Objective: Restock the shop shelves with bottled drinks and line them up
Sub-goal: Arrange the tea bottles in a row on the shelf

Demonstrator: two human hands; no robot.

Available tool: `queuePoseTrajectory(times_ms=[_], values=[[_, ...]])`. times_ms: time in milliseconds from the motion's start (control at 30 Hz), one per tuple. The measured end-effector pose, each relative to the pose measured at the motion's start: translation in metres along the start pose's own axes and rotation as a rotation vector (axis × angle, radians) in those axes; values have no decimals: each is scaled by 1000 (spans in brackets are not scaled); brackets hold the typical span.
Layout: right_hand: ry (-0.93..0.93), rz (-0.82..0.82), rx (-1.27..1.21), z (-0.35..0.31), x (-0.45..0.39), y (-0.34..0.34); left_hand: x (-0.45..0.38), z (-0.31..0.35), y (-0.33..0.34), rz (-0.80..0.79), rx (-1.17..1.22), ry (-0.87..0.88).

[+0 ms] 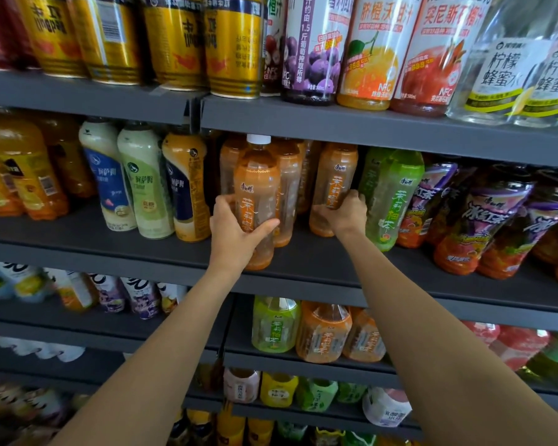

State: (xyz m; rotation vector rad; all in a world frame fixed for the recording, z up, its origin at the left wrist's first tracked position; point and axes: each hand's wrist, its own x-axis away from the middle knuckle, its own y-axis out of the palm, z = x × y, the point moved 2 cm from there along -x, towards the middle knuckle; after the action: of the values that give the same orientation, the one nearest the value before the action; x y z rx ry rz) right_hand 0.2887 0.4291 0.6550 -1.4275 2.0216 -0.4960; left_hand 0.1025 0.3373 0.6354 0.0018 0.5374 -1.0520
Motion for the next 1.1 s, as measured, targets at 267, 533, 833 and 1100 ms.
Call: queuePoseTrajectory(times_ms=[267, 533, 833, 1100], values=[[-279, 340, -46, -24, 43, -14, -2, 1, -6, -69, -14, -8], [-237, -272, -231, -52, 42, 22, 5, 6, -21, -18, -18, 12], [-149, -318, -208, -33, 48, 32, 6, 12, -28, -93, 12, -29], [-125, -363, -279, -32, 51, 31, 8, 13, -31, -87, 18, -25]])
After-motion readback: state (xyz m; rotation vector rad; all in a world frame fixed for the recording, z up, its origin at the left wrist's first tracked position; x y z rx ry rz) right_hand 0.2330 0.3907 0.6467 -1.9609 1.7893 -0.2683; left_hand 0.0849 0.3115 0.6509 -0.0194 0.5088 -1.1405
